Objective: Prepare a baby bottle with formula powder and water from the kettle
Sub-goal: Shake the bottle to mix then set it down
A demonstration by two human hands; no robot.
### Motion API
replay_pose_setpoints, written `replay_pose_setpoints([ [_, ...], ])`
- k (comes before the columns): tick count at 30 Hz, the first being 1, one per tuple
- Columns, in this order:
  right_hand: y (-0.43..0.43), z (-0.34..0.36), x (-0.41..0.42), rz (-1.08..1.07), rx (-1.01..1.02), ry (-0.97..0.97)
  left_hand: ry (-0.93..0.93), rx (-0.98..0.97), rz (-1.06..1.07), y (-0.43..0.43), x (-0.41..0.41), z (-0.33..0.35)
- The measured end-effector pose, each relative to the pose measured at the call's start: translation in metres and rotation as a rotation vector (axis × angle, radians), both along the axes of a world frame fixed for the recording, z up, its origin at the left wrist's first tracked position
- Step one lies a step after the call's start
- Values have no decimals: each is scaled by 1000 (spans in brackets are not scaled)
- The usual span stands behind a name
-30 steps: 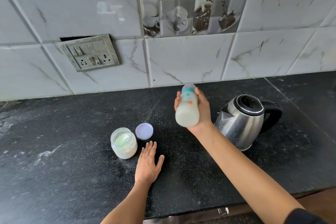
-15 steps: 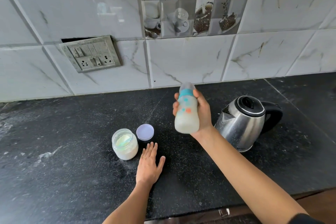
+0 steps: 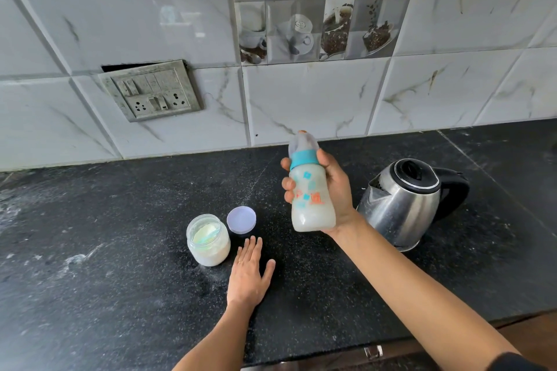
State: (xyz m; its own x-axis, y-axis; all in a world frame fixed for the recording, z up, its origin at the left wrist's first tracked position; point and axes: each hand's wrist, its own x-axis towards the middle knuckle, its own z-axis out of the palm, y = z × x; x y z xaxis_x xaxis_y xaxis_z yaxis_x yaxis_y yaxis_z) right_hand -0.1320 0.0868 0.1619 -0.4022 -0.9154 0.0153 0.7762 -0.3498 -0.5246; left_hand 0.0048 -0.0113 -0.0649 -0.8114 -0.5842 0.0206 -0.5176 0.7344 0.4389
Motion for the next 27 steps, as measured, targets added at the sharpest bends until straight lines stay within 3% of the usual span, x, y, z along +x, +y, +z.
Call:
replay_pose_setpoints([
  [3,-3,5,-7,-26,-62,-193,-1,2,-1,1,-1,1],
  [8,-3,3,-3,26,-3,98,13,-6,-6,0,0,0],
  [12,-6,4,-10,27,-47,-83,19,7,-2,1,0,0],
  [16,-8,-1,-3,74,-17,90,14,-5,-3,0,-1,0],
  [19,-10,0,-9,43,-64,-113,6,-7,-6,1,-1,0],
  [24,-11,2,-5,73,-51,27,3,-9,-7,0,0,0],
  [27,-11,4,-13,12,-56,-152,-3,-5,-9,1,0,1],
])
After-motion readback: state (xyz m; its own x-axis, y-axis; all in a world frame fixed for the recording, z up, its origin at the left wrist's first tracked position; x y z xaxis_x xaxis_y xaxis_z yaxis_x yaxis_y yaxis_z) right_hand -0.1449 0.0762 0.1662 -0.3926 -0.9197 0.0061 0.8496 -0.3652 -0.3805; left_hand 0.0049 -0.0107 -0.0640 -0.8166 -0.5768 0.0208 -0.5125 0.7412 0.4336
